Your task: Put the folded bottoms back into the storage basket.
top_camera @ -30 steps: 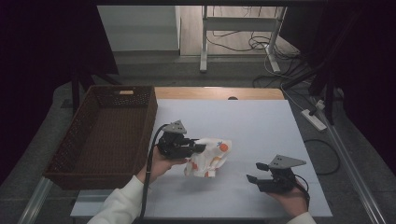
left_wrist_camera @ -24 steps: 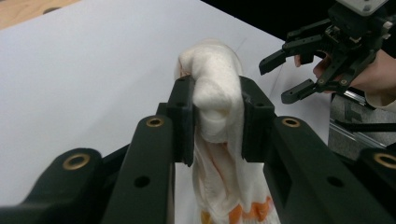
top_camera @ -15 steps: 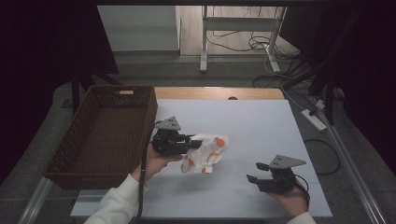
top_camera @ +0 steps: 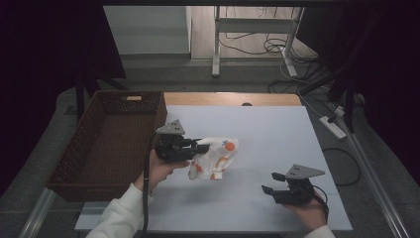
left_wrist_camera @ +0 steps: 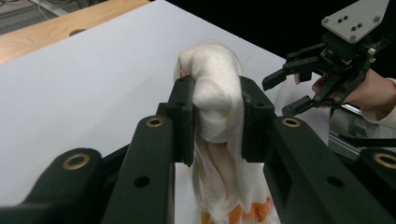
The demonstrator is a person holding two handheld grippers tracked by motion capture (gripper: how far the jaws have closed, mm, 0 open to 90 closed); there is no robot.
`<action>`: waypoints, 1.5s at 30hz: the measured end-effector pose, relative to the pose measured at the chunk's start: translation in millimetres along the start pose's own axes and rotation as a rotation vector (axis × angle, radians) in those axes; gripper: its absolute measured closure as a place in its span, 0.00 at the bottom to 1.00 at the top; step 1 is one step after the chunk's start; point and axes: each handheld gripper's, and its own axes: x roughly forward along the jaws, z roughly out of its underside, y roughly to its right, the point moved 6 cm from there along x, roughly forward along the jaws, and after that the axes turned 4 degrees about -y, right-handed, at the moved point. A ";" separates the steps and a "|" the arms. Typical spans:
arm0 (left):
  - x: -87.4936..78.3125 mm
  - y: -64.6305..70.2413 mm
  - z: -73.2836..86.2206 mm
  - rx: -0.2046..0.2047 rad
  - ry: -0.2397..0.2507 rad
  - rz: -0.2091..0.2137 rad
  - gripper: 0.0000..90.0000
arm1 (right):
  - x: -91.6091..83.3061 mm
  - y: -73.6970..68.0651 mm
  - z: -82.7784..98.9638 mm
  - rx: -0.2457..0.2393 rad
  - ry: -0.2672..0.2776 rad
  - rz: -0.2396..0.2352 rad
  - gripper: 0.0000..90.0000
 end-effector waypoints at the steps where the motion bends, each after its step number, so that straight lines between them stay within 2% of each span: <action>1: -1.1 -0.1 -0.5 -0.001 0.004 0.000 0.78 | 0.0 0.0 0.0 0.001 0.000 0.000 0.41; 28: -30.8 -13.0 -6.6 -0.021 0.071 -0.030 0.78 | 0.1 0.4 0.1 0.001 0.000 0.002 0.40; 45: -46.2 -18.9 -8.2 -0.028 0.097 -0.044 0.78 | 0.4 0.5 0.3 0.000 -0.002 0.002 0.40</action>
